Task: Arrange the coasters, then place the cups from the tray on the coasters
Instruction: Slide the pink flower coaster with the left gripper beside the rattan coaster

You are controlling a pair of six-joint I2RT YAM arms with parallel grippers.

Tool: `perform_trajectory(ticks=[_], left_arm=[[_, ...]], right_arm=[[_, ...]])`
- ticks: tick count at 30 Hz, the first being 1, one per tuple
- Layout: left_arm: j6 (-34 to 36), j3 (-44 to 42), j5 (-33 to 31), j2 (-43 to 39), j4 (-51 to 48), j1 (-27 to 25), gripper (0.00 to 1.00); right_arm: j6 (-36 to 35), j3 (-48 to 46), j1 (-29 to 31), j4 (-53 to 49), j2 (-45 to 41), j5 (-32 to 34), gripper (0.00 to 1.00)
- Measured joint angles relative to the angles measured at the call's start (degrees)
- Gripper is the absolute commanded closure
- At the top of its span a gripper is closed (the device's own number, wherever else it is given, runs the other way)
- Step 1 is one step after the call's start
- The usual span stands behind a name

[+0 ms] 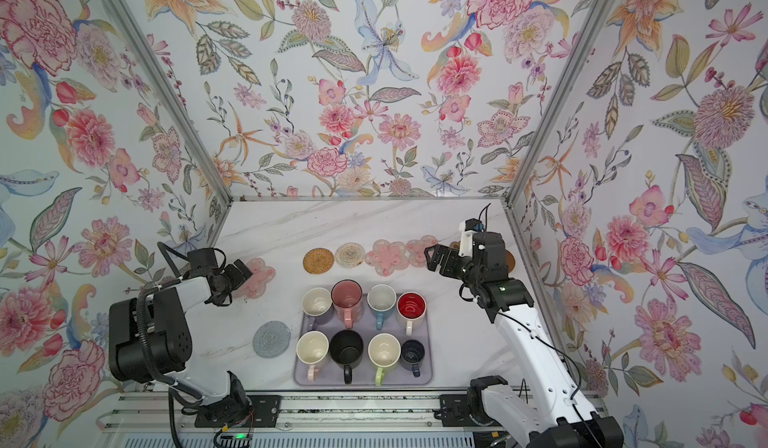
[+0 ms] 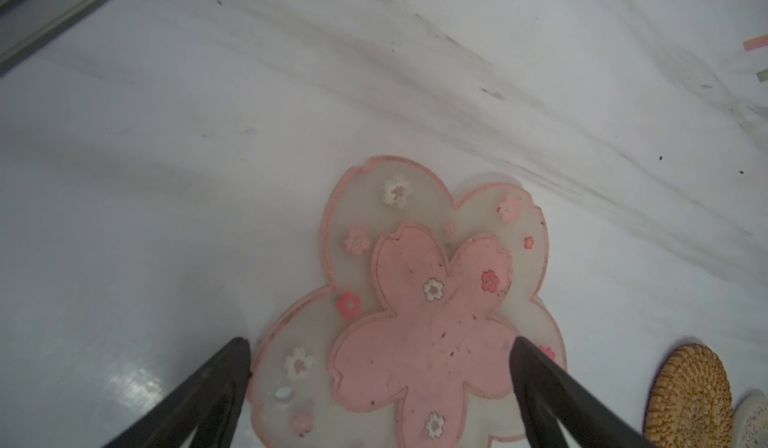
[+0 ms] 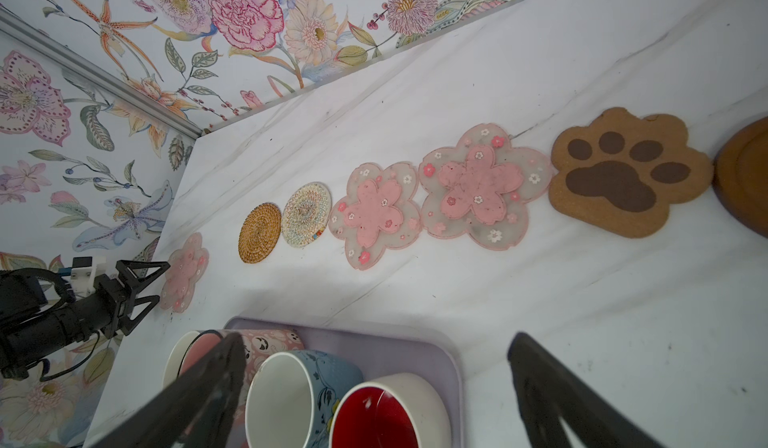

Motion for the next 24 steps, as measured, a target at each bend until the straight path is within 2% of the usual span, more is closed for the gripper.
perform_trajectory(ticks=[9,24], left_arm=[[-0.9,0.0,2.4,0.1,0.9,-0.7,0.01],[-2.3,3.7,2.7,3.6,1.7,-7.5,0.01]], right_arm=[[0.5,0.0,0.0,0.0,0.4,-0.1,0.01],[0.8,0.0,0.0,0.1,0.6,-0.9,0.01]])
